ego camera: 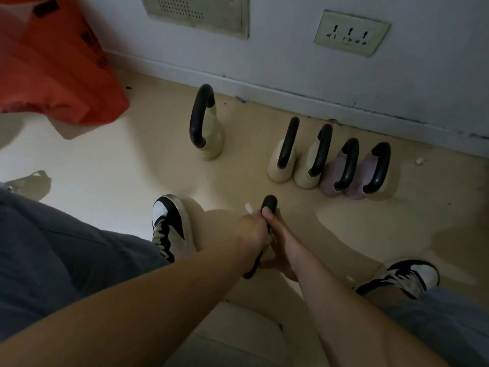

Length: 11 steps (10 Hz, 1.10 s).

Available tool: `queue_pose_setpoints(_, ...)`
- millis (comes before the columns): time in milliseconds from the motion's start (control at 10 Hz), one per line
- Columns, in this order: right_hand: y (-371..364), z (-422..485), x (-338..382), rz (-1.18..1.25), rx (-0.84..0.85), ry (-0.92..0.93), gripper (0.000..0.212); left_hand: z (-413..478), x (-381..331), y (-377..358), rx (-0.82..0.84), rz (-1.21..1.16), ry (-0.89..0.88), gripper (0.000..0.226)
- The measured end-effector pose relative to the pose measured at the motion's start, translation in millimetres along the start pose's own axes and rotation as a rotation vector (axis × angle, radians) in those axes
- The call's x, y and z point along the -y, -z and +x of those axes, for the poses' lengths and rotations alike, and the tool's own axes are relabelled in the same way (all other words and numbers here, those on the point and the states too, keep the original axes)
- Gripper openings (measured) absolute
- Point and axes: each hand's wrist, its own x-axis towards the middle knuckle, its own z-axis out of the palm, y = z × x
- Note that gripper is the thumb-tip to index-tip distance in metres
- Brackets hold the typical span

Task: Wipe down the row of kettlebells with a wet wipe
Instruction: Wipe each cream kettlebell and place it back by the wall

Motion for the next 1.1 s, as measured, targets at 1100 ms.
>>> queue_pose_setpoints(1100, -13.0, -13.5, 5.7, -0.101, -0.147, -0.176, 0.114, 8.5, 14.8, 44.6, -0.296, 0.088, -0.33, 0.051)
